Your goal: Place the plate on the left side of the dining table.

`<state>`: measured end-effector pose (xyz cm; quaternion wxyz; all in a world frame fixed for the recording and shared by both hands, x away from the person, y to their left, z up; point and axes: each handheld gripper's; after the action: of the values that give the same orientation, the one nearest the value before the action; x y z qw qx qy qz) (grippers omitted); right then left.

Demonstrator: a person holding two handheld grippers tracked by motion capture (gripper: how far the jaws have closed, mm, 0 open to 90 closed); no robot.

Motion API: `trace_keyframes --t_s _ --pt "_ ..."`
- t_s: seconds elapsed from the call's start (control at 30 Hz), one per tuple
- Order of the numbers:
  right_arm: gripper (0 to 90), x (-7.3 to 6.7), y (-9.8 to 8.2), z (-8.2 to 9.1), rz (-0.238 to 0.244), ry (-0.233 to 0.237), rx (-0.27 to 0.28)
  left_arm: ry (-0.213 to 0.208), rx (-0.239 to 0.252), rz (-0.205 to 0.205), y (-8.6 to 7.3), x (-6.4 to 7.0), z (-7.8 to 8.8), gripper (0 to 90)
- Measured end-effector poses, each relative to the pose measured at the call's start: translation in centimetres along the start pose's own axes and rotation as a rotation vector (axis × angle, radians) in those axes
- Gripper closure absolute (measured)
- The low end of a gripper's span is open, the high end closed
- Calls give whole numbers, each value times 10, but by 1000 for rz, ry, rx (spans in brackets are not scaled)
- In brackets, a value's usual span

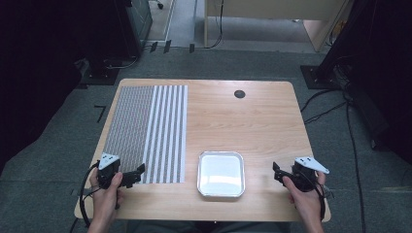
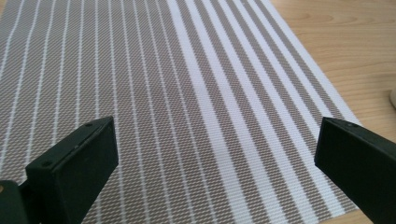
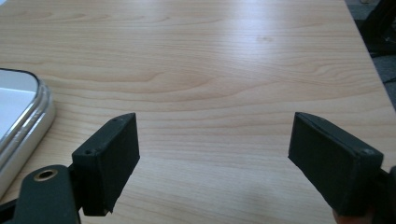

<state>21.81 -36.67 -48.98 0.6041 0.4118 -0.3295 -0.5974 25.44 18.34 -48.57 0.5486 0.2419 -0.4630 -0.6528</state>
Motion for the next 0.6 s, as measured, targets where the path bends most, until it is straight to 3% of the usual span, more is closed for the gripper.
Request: trace_keyframes --t_s 0.1,0.27,0.6 --pt "162 -7 3 -1 -2 25 3 -25 -4 12 3 8 -4 0" --pt "163 -15 7 -3 1 43 0 -40 -16 -12 5 21 -9 0" --pt "166 -30 16 -2 -7 77 9 -79 -26 -18 9 40 -16 0"
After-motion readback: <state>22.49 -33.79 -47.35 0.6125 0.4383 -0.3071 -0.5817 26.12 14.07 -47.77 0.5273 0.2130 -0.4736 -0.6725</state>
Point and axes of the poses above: each handheld gripper's, and its own axes: z roughly backward along the jaws, y roughly out of its top, x roughly to its right, and after that the axes turned 11 degrees about x, right-handed
